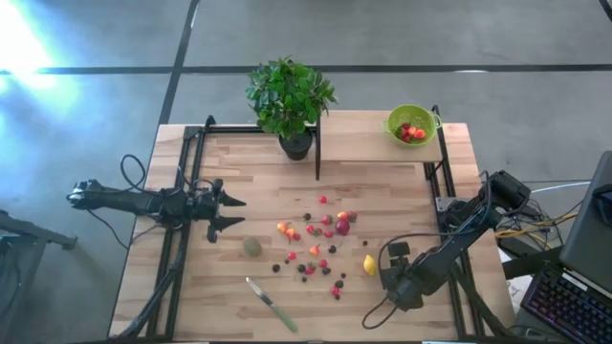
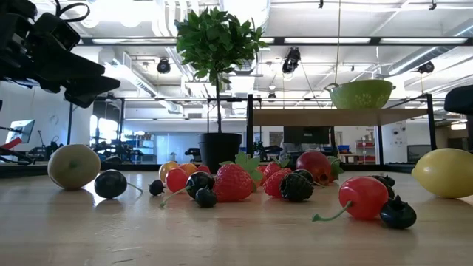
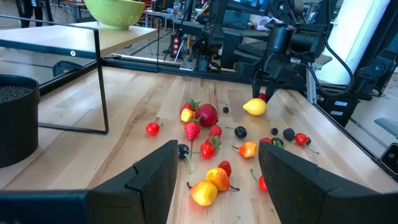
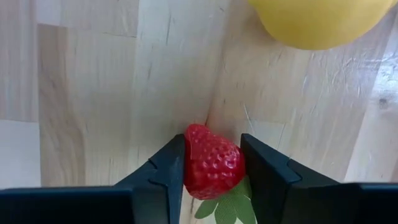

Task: Pick & Place Fruit
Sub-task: Put the strawberry into the green strainer bowl on the shelf

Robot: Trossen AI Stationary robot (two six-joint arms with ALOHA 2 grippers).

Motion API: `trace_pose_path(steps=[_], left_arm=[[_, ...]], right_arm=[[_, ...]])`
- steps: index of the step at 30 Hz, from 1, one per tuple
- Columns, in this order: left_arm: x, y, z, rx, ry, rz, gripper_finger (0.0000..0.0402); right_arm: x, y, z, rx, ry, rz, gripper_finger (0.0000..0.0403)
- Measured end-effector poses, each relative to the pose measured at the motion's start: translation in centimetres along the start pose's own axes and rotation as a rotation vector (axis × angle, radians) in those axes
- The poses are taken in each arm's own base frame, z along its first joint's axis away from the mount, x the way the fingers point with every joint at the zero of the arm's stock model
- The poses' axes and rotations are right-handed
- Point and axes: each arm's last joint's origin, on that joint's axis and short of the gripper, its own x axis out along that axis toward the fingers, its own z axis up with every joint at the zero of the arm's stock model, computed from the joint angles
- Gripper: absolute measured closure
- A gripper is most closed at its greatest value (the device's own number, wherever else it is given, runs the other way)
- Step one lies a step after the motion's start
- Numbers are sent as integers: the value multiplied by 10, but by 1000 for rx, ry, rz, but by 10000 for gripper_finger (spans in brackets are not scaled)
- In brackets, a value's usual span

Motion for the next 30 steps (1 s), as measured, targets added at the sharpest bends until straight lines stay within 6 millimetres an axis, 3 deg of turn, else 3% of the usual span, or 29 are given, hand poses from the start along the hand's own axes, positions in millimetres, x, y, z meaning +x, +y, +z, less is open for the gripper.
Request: trace_pose_path(steps=[7, 16, 23, 30], left_arm=[[0, 0, 0, 0, 1, 0, 172], [0, 0, 0, 0, 0, -1, 172], [0, 0, 0, 0, 0, 0, 172], [0, 0, 0, 0, 0, 0, 172]], right_arm=[[-1, -3, 0, 4, 1, -17, 263], [-23, -37, 3, 76, -19, -126, 277], [-67, -80, 7, 116, -134, -220, 265], [-138, -139, 10, 286, -395, -377, 274]])
